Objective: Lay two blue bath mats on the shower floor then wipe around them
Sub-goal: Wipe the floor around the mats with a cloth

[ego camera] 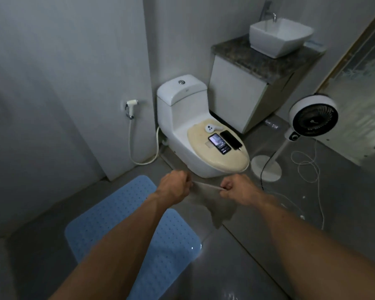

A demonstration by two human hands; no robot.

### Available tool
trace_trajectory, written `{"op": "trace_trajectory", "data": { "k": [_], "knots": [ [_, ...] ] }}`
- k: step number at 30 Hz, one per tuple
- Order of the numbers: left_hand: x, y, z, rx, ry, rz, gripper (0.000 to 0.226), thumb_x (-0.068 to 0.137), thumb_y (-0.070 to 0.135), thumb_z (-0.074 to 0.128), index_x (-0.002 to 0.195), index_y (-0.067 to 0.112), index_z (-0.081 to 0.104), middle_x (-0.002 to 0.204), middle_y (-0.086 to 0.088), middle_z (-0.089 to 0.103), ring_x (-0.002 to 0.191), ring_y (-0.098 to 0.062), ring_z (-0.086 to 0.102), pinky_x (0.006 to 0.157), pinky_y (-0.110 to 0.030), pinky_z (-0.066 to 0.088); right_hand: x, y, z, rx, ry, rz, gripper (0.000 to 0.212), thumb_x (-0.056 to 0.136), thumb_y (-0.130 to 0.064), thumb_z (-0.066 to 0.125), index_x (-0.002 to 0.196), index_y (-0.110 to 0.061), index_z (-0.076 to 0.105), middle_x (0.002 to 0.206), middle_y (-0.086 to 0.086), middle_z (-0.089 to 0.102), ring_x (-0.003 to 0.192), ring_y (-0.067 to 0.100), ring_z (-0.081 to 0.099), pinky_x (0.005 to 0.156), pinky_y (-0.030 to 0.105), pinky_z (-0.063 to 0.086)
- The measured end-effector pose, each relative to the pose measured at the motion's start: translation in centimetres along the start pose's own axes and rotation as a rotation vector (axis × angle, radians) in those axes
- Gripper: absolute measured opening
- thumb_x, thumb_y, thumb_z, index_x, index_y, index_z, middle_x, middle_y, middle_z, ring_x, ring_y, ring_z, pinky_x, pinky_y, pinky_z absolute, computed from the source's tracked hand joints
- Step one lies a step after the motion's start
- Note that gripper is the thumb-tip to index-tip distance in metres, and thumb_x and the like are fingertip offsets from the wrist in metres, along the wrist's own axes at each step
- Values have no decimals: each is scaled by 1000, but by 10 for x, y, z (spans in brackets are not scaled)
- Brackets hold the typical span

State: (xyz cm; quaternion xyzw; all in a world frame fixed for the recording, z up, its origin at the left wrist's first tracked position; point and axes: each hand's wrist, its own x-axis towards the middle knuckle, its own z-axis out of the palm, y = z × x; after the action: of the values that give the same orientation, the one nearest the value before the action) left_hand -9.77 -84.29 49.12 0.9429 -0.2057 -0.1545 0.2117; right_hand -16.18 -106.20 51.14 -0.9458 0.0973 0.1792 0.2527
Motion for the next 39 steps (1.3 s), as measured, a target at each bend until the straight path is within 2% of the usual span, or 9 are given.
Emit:
{"op": "trace_trajectory", "data": {
  "k": [2, 7, 10, 15, 24, 30, 34, 37, 39],
  "knots": [
    [2, -1, -24, 9, 40, -10, 16, 90, 32, 56, 92, 17, 62, 99, -8, 66, 93, -31, 62, 76, -36, 48, 7, -20, -20, -33, 2, -50, 16, 78, -24, 78, 93, -19, 76, 82, -4, 70, 77, 10, 62, 56, 3, 36],
    [4, -6, -78, 21, 146, -12, 18, 89, 29, 55, 101, 19, 65, 105, -8, 67, 97, -32, 62, 81, -39, 52, 25, -67, -61, -50, -26, -148, 17, 79, -34, 80, 92, -25, 76, 69, -16, 61, 69, 3, 57, 59, 16, 39],
    [3, -13, -103, 35, 180, -30, 18, 89, 27, 54, 102, 24, 66, 105, -7, 67, 95, -30, 63, 81, -38, 53, 39, -89, -73, -5, -10, -198, 26, 77, -40, 82, 94, -22, 75, 75, -12, 61, 74, 6, 58, 65, 21, 42],
    [2, -23, -136, 74, 201, -116, 20, 90, 25, 55, 106, 23, 67, 105, -6, 67, 96, -27, 62, 81, -36, 51, 61, -115, -91, -8, -63, -325, 27, 79, -45, 78, 93, -23, 74, 80, -6, 65, 75, 8, 59, 58, 21, 39],
    [-9, -23, -179, 52, 318, -435, 17, 85, 24, 55, 95, 22, 69, 102, -6, 68, 92, -28, 64, 79, -38, 55, 127, -179, -124, -81, -214, -652, 30, 85, -47, 72, 63, -30, 61, 61, -11, 54, 61, 5, 51, 56, 23, 36],
    [-63, -18, -186, 23, 543, -696, 15, 84, 19, 52, 89, 16, 65, 99, -11, 69, 92, -34, 63, 74, -38, 51, 141, -243, -108, -141, -327, -899, 27, 91, -45, 66, 71, -26, 63, 67, -5, 62, 67, 12, 56, 69, 34, 48],
    [-126, -12, -183, 2, 663, -850, 14, 83, 18, 53, 87, 15, 66, 95, -13, 70, 92, -34, 64, 76, -38, 53, 109, -288, -82, -136, -408, -1052, 4, 92, -31, 66, 88, -30, 67, 86, -3, 70, 87, 17, 65, 82, 32, 52],
    [-180, -7, -174, 1, 709, -956, 14, 82, 15, 53, 85, 14, 67, 92, -10, 71, 90, -31, 65, 76, -36, 53, 72, -311, -63, -84, -488, -1111, 19, 90, -19, 66, 104, -31, 60, 91, 1, 69, 85, 18, 65, 76, 32, 52],
    [-218, -2, -166, -7, 747, -1010, 15, 83, 13, 54, 89, 14, 68, 92, -7, 71, 89, -28, 65, 76, -35, 54, 44, -324, -49, -73, -526, -1166, 20, 89, -17, 65, 103, -29, 55, 89, 1, 67, 82, 18, 64, 72, 33, 52]
  ]
}}
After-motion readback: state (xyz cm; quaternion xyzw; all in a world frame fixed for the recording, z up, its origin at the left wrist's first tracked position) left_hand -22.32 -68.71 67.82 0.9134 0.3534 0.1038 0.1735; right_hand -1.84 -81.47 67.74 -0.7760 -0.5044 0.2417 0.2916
